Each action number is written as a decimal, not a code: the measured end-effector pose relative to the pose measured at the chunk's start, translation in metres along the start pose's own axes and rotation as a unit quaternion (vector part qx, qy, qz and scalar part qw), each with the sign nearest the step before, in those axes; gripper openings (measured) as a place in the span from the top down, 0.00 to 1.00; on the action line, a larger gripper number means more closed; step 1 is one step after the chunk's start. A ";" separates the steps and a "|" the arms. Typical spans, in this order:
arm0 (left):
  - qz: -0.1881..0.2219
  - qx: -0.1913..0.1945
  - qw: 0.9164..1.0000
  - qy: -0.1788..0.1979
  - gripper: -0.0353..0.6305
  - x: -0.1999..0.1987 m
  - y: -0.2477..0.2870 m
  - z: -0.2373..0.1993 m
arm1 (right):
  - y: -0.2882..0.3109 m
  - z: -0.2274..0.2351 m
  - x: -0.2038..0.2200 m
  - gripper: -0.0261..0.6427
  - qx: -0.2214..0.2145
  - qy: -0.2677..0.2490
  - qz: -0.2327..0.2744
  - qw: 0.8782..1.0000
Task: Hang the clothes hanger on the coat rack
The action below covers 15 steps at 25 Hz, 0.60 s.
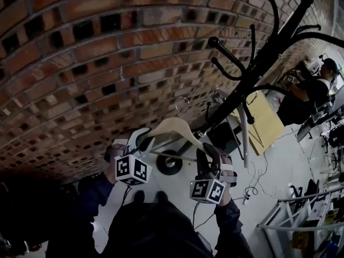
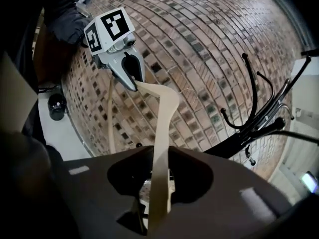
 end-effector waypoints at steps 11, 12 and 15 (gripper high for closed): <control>0.098 0.032 0.992 0.072 0.80 -0.048 0.052 -0.069 | 0.002 0.068 -0.023 0.81 0.090 0.012 -0.081 0.993; 0.105 0.037 0.991 0.071 0.80 -0.053 0.057 -0.071 | 0.001 0.073 -0.024 0.81 0.094 0.009 -0.088 0.992; 0.125 0.045 0.989 0.064 0.80 -0.068 0.066 -0.080 | -0.006 0.091 -0.029 0.81 0.110 -0.003 -0.101 0.989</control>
Point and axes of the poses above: the fingertips, and each gripper's own axes: y forward along the fingers, z to its right, x out of its underside, the point moved 2 cm from there along -y, backward along the fingers, and after that the axes turned 4 degrees about z, right-handed, at the moved point
